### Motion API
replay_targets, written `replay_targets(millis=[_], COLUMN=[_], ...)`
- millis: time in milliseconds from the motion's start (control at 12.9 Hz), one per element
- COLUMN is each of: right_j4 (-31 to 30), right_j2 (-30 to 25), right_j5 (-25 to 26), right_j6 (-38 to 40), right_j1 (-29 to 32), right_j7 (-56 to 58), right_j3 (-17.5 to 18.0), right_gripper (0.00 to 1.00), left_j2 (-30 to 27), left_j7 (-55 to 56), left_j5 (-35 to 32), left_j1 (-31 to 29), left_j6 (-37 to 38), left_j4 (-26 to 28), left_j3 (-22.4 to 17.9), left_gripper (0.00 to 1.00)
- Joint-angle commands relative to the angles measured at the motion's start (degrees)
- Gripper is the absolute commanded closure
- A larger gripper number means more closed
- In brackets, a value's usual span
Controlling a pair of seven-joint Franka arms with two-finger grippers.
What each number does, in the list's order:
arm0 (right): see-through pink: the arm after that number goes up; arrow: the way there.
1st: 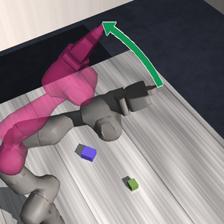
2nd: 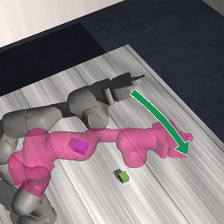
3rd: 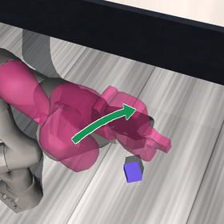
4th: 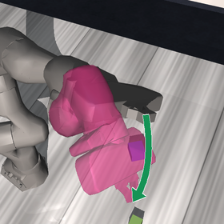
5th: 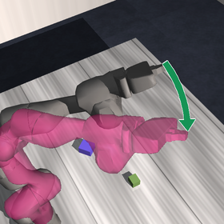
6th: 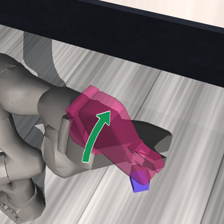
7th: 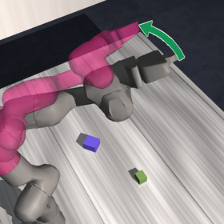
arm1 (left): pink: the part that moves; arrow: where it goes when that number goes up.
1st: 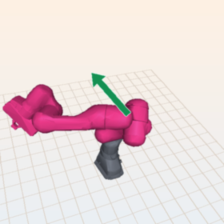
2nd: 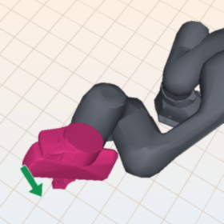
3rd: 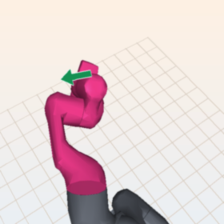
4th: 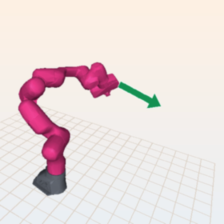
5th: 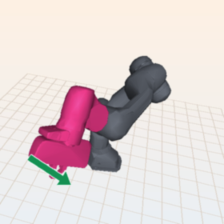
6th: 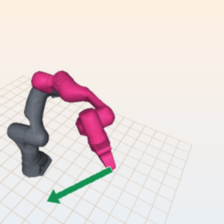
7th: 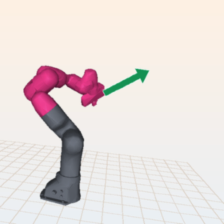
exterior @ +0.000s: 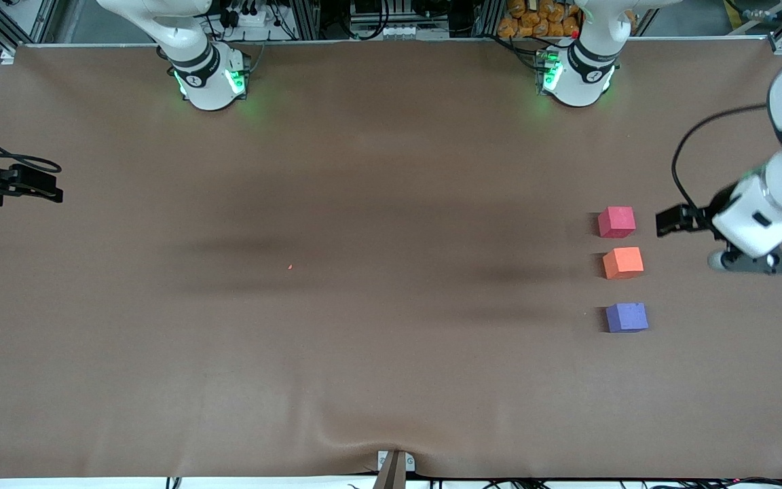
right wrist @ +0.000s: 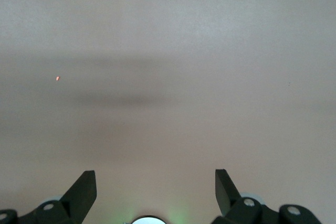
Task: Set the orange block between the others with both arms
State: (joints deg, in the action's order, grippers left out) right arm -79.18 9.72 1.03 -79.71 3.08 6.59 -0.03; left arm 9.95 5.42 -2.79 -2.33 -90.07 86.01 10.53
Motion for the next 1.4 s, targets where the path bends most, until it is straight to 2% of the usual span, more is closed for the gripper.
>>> replay_targets(millis=[0, 233, 931, 1319], right_j4=[0.69, 0.69, 0.69, 0.69], right_j2=[0.30, 0.30, 0.30, 0.30], right_j5=[0.37, 0.37, 0.37, 0.37], right_j6=[0.52, 0.43, 0.43, 0.43], right_j1=[0.26, 0.35, 0.35, 0.44], right_j7=[-0.08, -0.08, -0.17, -0.26], right_j3=[0.29, 0.29, 0.29, 0.29], right_gripper=[0.00, 0.00, 0.00, 0.00], left_j2=[-4.58, -7.31, -7.67, -10.39], left_j7=[3.98, 3.11, 0.30, 0.38], left_j5=[0.51, 1.03, 1.39, 2.97], left_j1=[-0.30, -0.57, -0.57, -0.92], left_j6=[4.89, 8.67, 8.86, 10.17], left_j4=[1.09, 1.27, 1.09, 1.62], left_j3=[3.08, 3.71, 4.06, 3.45], left_gripper=[0.00, 0.00, 0.00, 0.00])
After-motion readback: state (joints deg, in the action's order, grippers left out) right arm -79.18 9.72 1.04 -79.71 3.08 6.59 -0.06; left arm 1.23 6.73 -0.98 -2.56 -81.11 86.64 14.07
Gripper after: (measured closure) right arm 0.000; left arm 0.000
